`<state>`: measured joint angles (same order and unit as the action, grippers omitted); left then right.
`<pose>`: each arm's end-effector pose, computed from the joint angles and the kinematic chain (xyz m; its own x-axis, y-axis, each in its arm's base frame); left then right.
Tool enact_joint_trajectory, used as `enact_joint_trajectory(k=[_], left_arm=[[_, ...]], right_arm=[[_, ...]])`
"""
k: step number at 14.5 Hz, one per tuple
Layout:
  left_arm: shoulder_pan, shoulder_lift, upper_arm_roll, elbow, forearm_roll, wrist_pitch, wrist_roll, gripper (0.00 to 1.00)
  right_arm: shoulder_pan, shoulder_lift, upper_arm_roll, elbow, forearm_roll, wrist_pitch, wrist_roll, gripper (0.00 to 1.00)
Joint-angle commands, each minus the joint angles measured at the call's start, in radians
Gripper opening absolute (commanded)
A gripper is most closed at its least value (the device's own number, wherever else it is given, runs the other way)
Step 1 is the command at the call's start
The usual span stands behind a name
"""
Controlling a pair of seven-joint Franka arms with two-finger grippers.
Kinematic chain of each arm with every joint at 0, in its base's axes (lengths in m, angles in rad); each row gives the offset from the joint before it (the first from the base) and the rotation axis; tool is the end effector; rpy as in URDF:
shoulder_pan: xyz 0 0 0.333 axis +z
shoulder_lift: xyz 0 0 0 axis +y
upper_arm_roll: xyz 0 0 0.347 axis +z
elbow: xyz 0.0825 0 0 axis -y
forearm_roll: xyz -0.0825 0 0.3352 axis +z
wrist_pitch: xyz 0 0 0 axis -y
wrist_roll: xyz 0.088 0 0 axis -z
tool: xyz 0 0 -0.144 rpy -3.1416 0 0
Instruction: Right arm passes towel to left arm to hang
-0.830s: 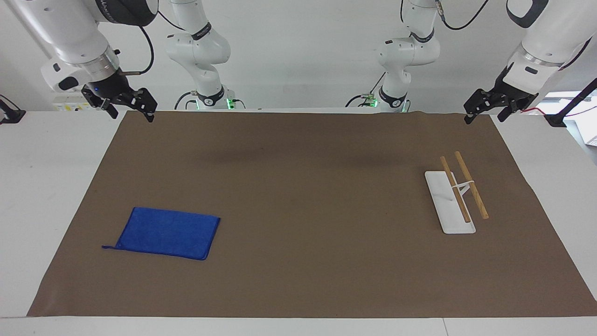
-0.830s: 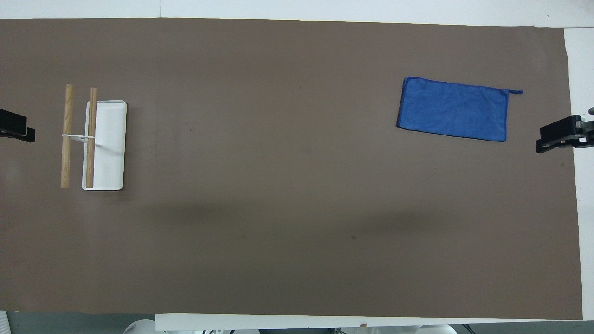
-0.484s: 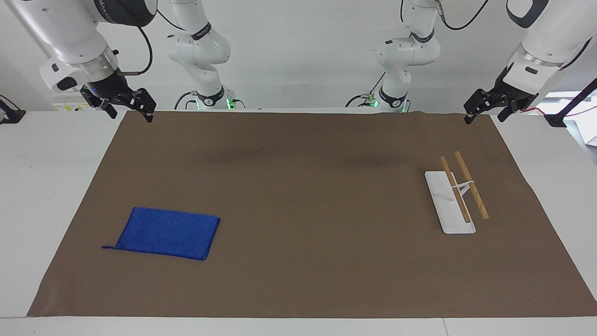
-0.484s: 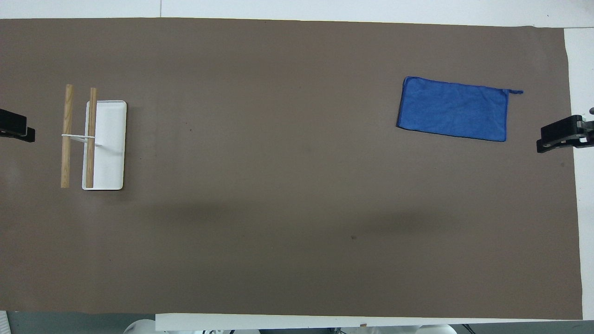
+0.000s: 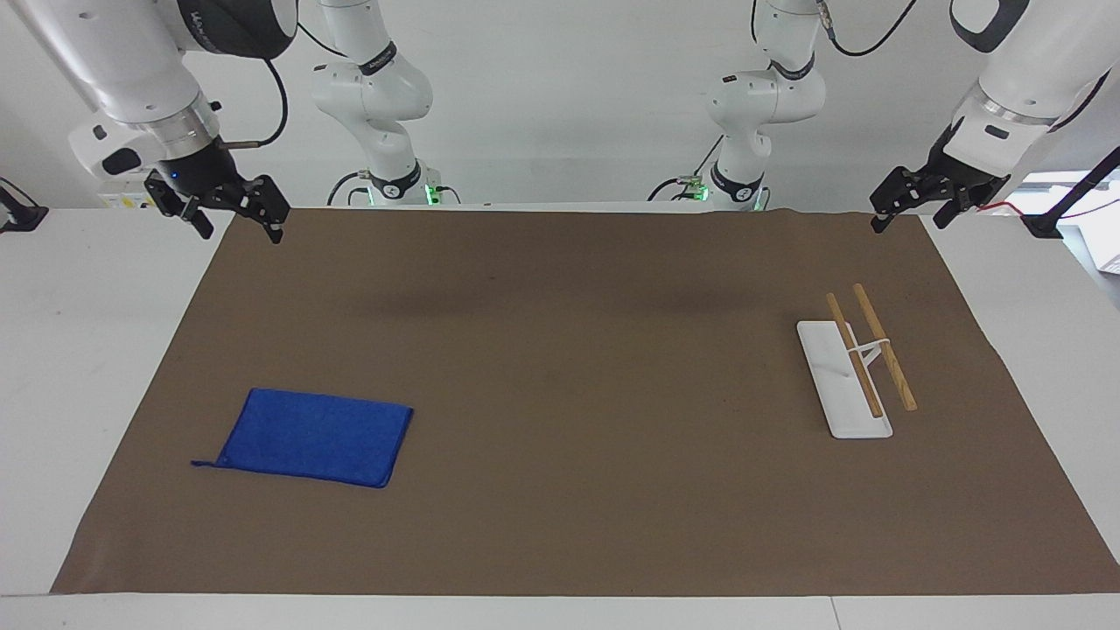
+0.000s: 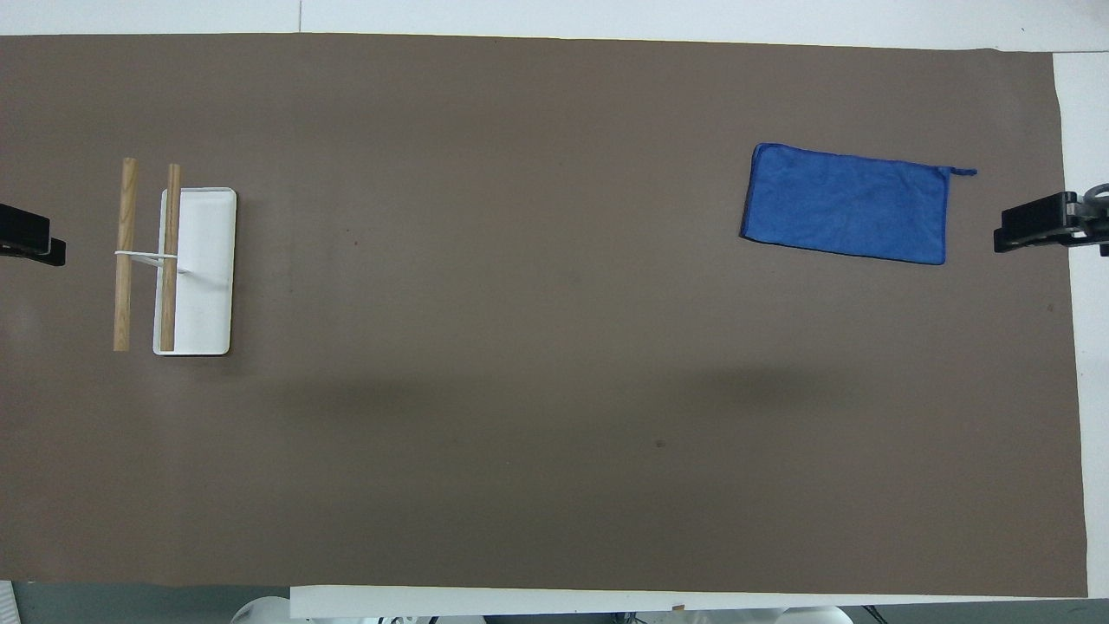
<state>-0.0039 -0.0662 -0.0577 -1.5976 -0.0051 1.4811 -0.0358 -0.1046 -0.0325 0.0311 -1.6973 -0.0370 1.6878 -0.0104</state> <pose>0.4707 -0.0309 0.6320 0.9984 -0.0259 -0.0504 -0.0259 -0.9997 -0.0005 0.5022 -0.0417 0.5913 0.9980 -0.0587 0.0225 -0.0596 -0.9975 0.0381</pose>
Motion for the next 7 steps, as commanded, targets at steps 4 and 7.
enact_joint_trajectory(k=[4,7], left_arm=[[0.007,-0.007,-0.004,-0.005,-0.006,-0.01,0.002,1.0],[0.007,-0.007,-0.004,-0.005,-0.006,-0.01,0.002,1.0]], right_arm=[[-0.017,0.236,0.006,-0.074,0.017,0.291,-0.022,1.0],[-0.014,0.287,0.009,-0.154,0.026,0.426,-0.028,0.98]])
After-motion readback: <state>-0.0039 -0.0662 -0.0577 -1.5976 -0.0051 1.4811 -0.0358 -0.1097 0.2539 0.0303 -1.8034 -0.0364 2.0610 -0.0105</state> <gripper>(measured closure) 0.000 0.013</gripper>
